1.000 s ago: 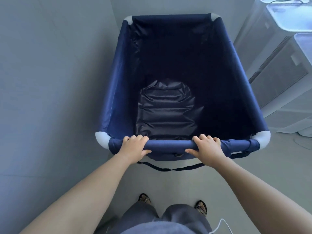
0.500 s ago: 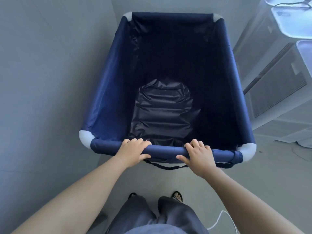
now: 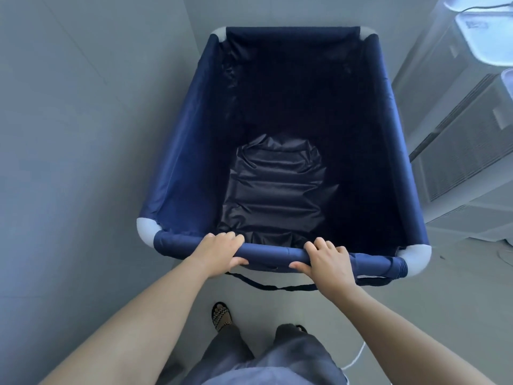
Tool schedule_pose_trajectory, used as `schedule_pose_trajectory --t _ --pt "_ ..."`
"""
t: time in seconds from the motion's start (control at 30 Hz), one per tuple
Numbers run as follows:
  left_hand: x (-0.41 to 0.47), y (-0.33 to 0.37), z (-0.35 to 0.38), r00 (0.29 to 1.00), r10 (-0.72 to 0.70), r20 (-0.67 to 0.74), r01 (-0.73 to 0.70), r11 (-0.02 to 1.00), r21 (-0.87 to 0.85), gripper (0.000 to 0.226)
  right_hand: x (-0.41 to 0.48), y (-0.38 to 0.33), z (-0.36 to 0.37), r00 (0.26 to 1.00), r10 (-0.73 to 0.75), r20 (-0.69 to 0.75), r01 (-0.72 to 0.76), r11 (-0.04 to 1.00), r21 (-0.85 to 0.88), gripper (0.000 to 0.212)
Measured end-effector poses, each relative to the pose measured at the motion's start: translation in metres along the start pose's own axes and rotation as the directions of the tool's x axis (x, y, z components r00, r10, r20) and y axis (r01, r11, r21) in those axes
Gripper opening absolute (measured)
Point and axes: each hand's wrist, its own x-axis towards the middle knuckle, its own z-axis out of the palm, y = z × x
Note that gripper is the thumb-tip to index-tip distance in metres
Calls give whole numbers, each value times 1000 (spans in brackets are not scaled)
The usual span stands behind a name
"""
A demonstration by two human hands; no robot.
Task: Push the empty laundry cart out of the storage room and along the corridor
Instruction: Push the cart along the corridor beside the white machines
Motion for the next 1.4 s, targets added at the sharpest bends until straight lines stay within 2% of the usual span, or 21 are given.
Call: schedule_pose_trajectory --t 0.3,0.5,0.57,0.7,0.97,1.4 --pt "18 -62 -10 999 50 10 -50 999 9 40 29 -51 -9 995 99 -23 -99 995 32 57" --pt "23 -106 -9 990 136 -42 -140 984 -113 40 42 -77 -10 983 171 -68 -160 975 152 54" --pt "22 -126 -9 992 110 -69 -115 990 -82 45 48 -91 -10 981 181 -74 -166 972 167 53" --pt "22 -152 -7 993 90 -80 -100 986 -134 42 55 -100 -12 970 229 -83 -212 961 180 54" --pt "10 -137 1 995 25 -94 -37 992 -118 43 44 -95 -9 974 206 -95 -178 955 239 47" --pt "-48 -73 34 988 -109 -109 97 989 -108 45 8 -63 -3 999 29 -18 -26 989 147 47"
